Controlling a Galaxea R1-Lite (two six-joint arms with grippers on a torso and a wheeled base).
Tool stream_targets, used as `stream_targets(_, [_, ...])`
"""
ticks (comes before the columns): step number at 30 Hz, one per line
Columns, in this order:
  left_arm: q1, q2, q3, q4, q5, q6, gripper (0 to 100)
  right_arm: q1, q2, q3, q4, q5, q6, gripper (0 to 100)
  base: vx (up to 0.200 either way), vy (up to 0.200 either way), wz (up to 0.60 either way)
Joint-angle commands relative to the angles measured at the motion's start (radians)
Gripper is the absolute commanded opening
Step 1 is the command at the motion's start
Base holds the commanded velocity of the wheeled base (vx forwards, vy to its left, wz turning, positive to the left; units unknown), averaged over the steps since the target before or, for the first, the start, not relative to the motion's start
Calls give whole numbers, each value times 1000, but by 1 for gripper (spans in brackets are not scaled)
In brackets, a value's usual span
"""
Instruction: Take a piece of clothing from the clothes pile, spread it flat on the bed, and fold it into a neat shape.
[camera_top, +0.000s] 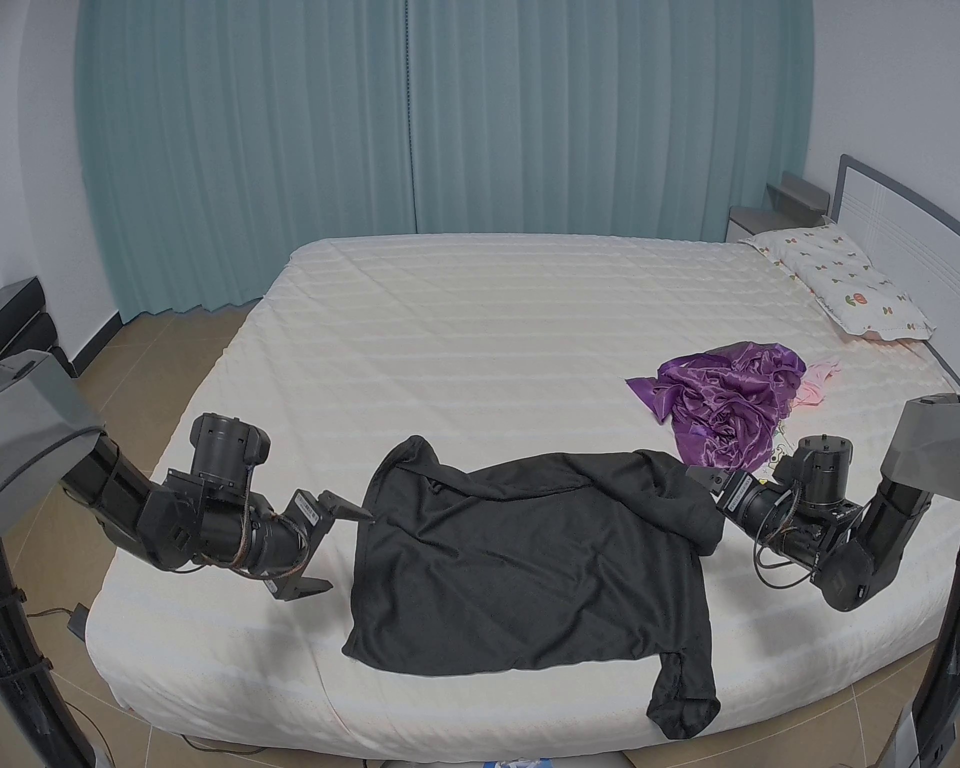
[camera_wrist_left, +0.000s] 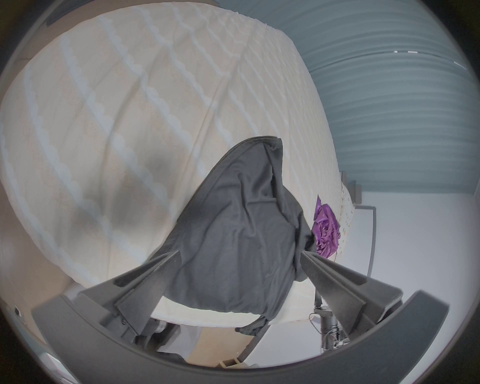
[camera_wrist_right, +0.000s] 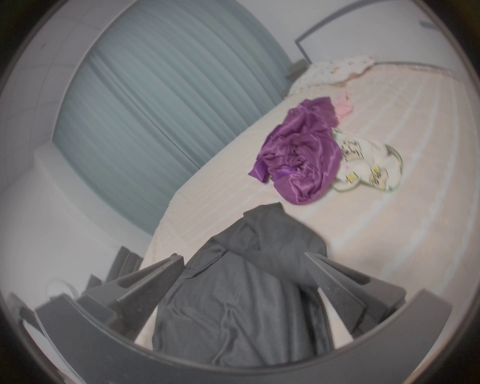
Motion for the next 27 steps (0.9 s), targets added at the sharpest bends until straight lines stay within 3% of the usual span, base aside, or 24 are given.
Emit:
stream_targets(1, [-50, 22, 77, -20, 58, 61, 100, -28, -22, 56, -22, 8, 52, 100, 0, 0, 0])
stream_targets(7, [-96, 45, 120, -58, 110, 67, 100, -51, -16, 87, -51, 9, 184, 100, 0, 0, 0])
stream_targets(12, [-105, 43, 135, -58, 129, 68, 100, -59, -2, 131, -67, 23, 187, 100, 0, 0, 0])
stream_targets(17, [-105, 91, 133, -60, 218, 122, 100, -53, 35, 194, -147, 35, 182, 100, 0, 0, 0])
stream_targets(22, [-130, 111, 133, -98, 241, 122, 100, -48, 38, 206, -160, 35, 178, 100, 0, 0, 0])
stream_targets(27, [-180, 177, 127, -161, 350, 123, 100, -42, 36, 211, -160, 32, 176, 100, 0, 0, 0])
